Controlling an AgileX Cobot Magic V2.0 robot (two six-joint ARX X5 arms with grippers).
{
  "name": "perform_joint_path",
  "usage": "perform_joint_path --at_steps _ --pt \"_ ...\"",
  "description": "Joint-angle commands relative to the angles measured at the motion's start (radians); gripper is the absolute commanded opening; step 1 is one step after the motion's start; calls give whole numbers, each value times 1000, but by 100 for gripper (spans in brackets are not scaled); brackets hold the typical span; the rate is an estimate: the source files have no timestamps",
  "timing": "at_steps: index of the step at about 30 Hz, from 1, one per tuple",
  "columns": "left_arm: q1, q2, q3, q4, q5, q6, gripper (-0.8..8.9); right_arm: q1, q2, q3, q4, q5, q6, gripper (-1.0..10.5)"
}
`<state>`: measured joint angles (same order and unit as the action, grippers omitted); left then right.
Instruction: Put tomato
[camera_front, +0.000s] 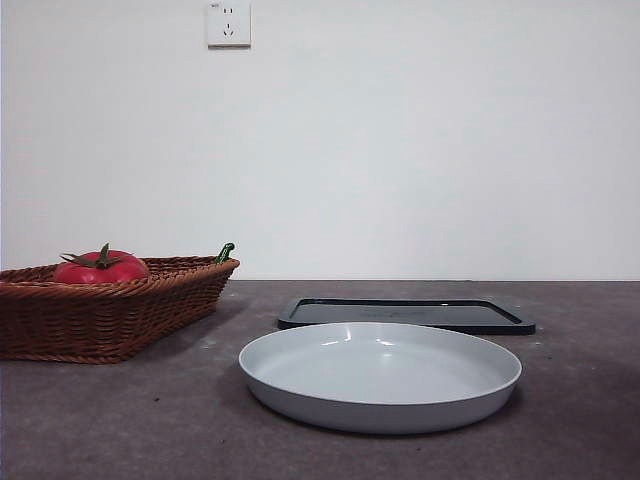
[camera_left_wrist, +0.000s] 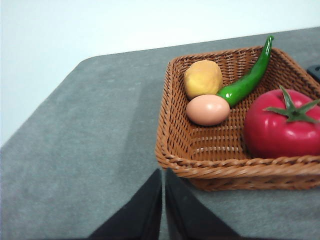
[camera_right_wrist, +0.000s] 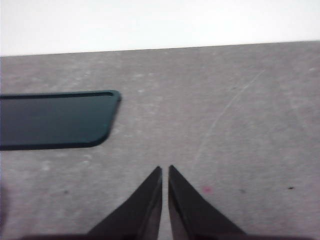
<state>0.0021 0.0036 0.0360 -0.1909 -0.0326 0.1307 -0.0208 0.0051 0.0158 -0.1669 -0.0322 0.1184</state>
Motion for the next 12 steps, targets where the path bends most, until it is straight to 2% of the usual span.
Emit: perform_joint_path --at_steps 1,4,7,12 --pt "0 0 -17 -1 -5 -135 10 -2 -2 -5 8 -29 73 13" --pt "0 0 -14 -1 -5 -289 10 -2 -2 -3 9 -29 108 12" --pt "0 0 -14 1 -5 -381 10 -2 -2 -3 8 -45 120 12" --pt "0 0 -11 0 -5 -475 10 -2 -2 -2 9 -97 156 12"
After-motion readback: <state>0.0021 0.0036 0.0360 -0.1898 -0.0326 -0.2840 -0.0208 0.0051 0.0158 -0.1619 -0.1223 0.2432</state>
